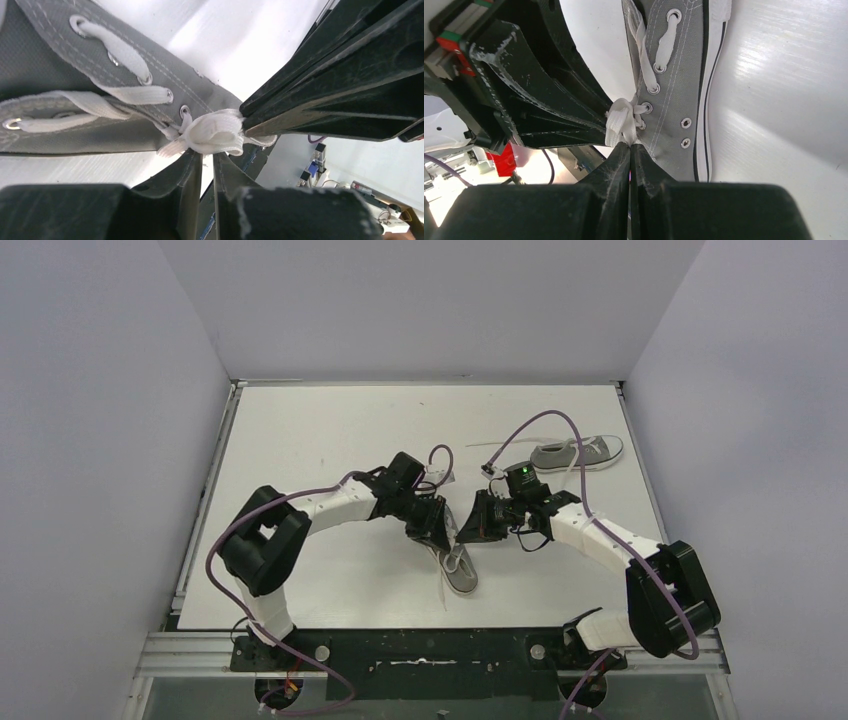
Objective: Tie the shoes
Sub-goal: Wrap the shoelace around the shoelace.
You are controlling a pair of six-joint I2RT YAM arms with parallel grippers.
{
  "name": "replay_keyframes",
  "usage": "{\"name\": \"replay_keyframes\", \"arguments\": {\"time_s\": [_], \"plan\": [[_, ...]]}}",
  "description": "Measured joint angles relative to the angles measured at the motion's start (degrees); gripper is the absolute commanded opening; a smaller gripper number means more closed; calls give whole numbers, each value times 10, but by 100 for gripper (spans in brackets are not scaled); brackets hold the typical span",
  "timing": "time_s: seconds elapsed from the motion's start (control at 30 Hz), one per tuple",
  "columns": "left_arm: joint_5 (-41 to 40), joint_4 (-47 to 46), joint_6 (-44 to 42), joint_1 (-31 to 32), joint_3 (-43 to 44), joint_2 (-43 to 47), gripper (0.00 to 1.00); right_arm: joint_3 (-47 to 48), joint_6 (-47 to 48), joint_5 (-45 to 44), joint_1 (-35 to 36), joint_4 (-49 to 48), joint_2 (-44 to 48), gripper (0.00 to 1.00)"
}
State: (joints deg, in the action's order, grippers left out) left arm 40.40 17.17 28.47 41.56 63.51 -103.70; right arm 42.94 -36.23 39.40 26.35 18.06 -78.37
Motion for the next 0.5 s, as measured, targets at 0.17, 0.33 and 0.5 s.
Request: {"name": "replay_keyframes", "arguments": {"time_s": [0.17,0.33,0.5], "plan": [[3,-10,0,-2,-48,37,37,0,4,0,0,0,0,0],[4,-4,-14,-13,-70,89,50,2,10,0,0,0,0,0],[4,7,-54,-31,-61,103,65,11,19,0,0,7,-3,0]]}}
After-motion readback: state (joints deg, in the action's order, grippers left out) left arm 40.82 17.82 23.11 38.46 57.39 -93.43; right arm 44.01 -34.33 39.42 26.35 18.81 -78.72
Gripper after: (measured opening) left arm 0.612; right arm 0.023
